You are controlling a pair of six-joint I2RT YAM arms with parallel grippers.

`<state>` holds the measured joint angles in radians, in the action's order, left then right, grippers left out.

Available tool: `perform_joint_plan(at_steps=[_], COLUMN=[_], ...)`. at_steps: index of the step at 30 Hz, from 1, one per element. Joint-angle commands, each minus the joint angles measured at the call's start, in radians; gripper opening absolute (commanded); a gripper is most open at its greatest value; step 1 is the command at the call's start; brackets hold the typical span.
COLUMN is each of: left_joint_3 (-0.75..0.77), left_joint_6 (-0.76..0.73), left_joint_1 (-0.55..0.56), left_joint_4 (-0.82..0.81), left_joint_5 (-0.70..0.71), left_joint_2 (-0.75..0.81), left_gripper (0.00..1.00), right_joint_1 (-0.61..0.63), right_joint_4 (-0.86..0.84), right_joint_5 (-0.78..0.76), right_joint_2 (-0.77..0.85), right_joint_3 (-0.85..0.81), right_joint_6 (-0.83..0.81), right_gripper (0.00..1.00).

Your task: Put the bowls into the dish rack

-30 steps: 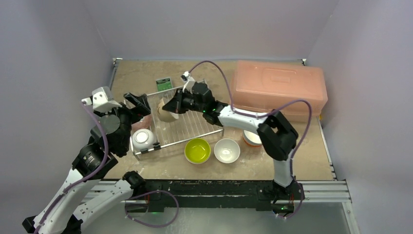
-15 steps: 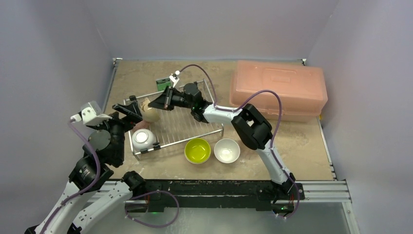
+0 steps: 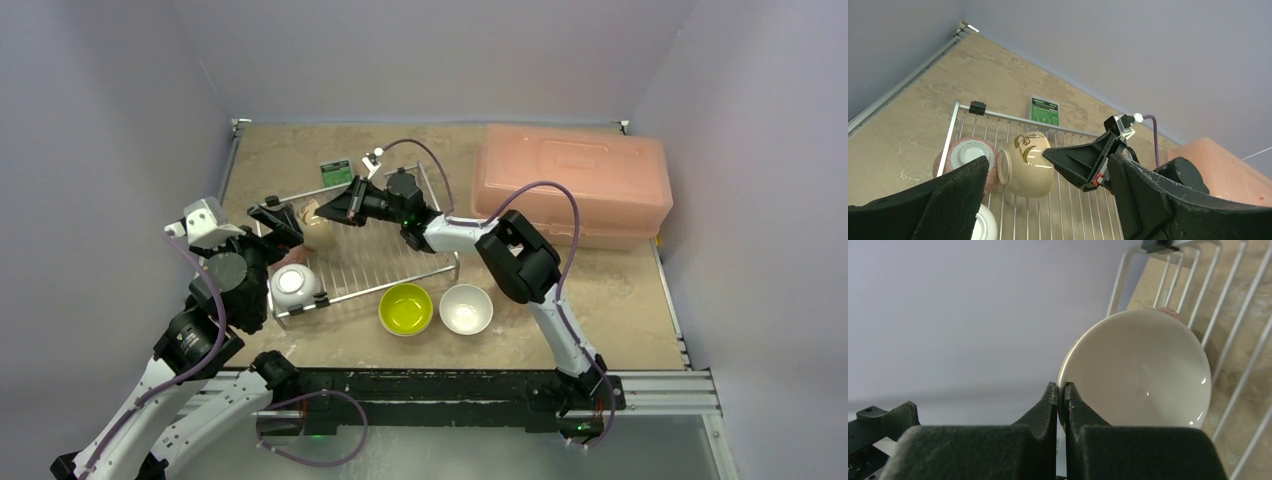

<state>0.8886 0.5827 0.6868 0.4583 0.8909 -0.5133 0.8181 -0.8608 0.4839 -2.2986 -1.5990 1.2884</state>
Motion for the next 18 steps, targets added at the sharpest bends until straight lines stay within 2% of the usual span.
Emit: perform_joint_plan(at_steps=[1,13,16,18], left_joint_3=[0.013,0.008,0.009,0.01], left_joint_6=[-0.006,0.004,0.004,0.005], left_joint_1=[-0.003,-0.002,-0.001,-0.002], left_joint_4=[-0.015,-0.01,-0.011,-0.011], left_joint_5=[0.016,0.019,0.019,0.016], left_joint_2=[-0.011,-0.038,-0.045,-0.05], left_gripper=[0.89,0.89,0.89,0.89], right_joint_1=[-0.027,-0.083,-0.094,-0.099], right_joint_4=[-0.165,-0.189,-0.162,-0.101], right_joint_5=[-0.022,-0.019,-0.016,-0.027], right_joint_2=[0.005,-0.038,-0.042,-0.033], right_joint_3=[-0.003,0.052,0.065,0.071], right_joint_6=[0.094,0.193,0.205,0.186], right_gripper=[0.0,0.0,0.0,0.04])
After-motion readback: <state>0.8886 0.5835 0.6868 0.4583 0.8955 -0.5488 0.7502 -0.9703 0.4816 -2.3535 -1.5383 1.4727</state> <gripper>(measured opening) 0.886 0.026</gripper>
